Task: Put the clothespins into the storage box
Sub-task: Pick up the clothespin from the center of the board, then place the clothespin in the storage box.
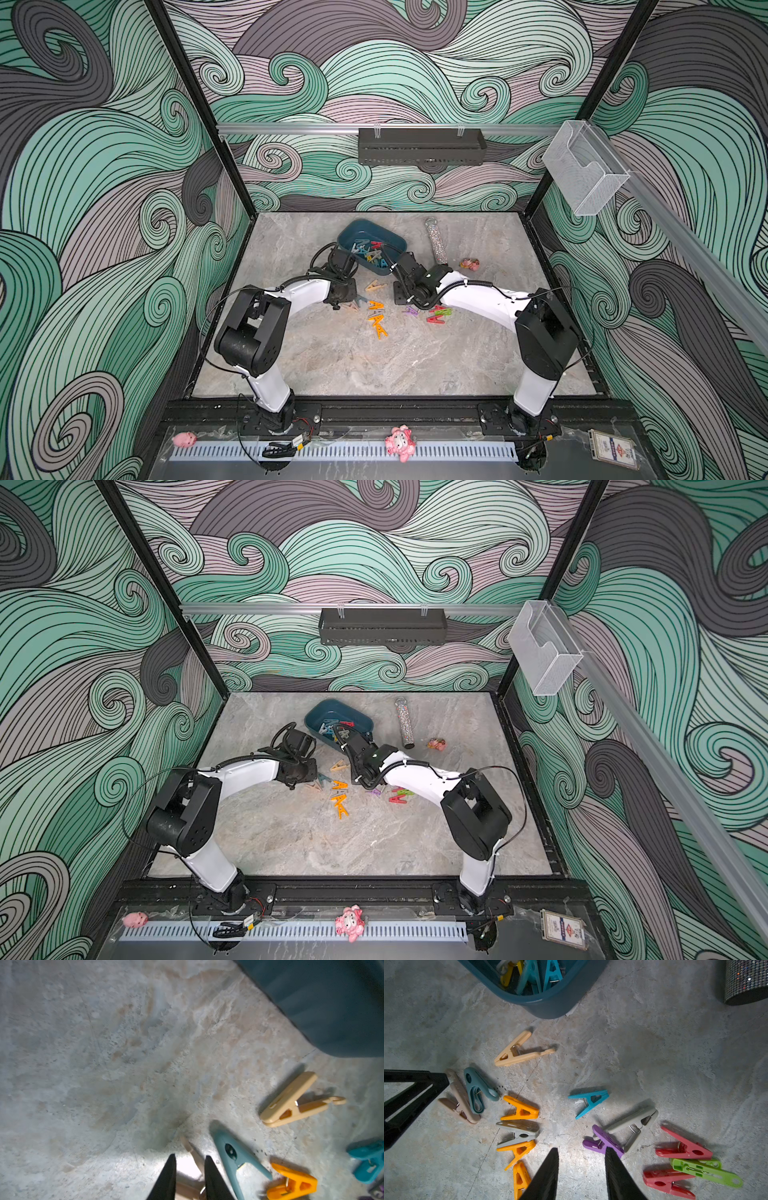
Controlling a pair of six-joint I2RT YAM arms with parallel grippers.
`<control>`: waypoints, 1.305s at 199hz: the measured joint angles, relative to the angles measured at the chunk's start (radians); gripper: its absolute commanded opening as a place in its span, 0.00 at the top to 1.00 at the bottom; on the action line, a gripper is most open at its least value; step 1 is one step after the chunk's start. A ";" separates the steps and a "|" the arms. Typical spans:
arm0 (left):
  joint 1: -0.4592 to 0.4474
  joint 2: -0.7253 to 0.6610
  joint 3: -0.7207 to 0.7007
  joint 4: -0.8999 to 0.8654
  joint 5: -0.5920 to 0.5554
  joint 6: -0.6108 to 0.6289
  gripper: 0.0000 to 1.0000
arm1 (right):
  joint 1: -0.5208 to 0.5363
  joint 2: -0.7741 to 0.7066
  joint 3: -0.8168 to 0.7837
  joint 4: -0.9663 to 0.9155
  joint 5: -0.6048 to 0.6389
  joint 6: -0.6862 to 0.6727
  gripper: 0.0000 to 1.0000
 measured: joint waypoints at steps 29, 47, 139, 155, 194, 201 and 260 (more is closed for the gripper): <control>0.000 0.021 -0.005 0.013 0.004 -0.002 0.77 | 0.000 0.000 -0.010 -0.002 0.002 0.000 0.60; 0.000 0.039 -0.005 0.020 0.007 -0.007 0.83 | 0.000 0.000 -0.010 -0.001 0.002 0.000 0.60; 0.020 0.031 -0.010 0.028 0.008 -0.005 1.00 | 0.003 0.000 -0.011 -0.001 0.016 0.000 0.60; 0.031 0.014 0.003 0.018 0.011 -0.005 1.00 | 0.003 0.000 -0.011 -0.001 0.019 0.000 0.60; 0.054 0.011 0.158 -0.009 0.021 0.000 1.00 | 0.003 0.000 -0.019 0.000 0.020 0.000 0.60; 0.055 0.018 0.202 -0.012 0.023 0.004 1.00 | 0.003 0.000 -0.023 0.000 0.020 0.000 0.60; 0.061 0.209 0.608 -0.023 0.034 0.064 1.00 | 0.003 -0.028 -0.087 -0.003 0.028 0.010 0.59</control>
